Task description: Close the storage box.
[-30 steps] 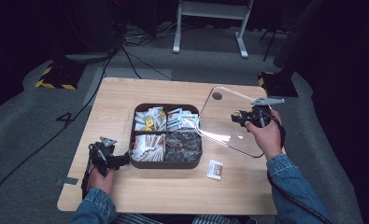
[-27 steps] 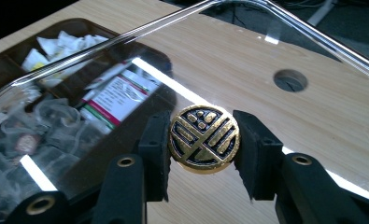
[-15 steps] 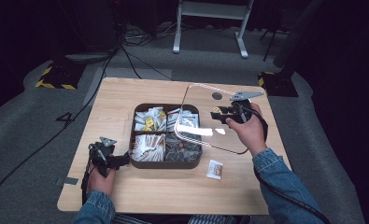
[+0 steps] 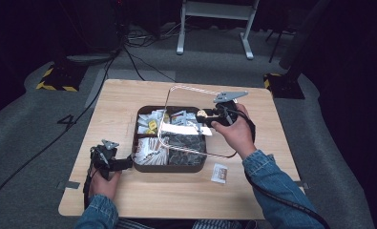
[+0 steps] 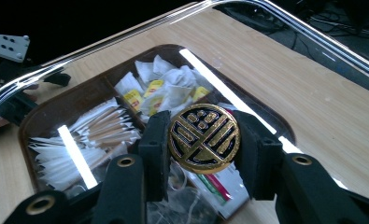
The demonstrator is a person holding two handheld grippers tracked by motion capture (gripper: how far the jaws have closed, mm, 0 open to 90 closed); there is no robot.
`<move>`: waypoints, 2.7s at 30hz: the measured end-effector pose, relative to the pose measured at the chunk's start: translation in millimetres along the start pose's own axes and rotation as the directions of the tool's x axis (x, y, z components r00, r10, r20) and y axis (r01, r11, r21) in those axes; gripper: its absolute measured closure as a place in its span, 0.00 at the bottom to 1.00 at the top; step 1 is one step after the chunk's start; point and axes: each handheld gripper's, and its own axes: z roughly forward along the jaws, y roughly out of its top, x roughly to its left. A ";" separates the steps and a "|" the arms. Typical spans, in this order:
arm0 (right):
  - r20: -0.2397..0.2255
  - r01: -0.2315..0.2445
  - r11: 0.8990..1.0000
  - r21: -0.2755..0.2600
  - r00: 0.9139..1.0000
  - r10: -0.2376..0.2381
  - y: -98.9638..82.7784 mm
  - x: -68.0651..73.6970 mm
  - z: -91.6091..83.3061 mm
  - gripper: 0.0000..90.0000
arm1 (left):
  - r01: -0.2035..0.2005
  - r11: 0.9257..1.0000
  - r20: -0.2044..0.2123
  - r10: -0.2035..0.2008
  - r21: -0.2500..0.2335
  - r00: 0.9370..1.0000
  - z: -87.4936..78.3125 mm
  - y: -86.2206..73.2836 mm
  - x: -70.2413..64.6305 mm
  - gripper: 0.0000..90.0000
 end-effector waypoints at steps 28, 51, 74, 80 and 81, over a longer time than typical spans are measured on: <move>-0.099 0.037 0.996 0.077 0.995 -0.029 -2.8 36.4 75.2 0.66 | 0.003 1.000 -0.005 -0.003 0.002 1.000 0.0 -0.1 0.2 0.04; -0.106 0.060 0.992 0.109 0.993 -0.049 -17.8 37.7 115.9 0.66 | 0.003 1.000 -0.004 -0.003 0.002 1.000 0.0 -0.1 0.1 0.04; -0.136 0.076 0.992 0.096 0.989 -0.062 -20.2 34.1 122.3 0.66 | 0.002 1.000 -0.004 -0.002 0.003 1.000 -0.1 0.0 0.3 0.04; -0.122 0.081 0.993 0.091 0.990 -0.070 -21.5 36.5 121.7 0.66 | 0.002 1.000 -0.004 -0.002 0.003 1.000 -0.1 0.0 0.2 0.04; -0.120 0.079 0.993 0.092 0.990 -0.068 -21.8 36.9 121.5 0.66 | 0.003 1.000 -0.004 -0.003 0.003 1.000 -0.1 -0.1 0.2 0.04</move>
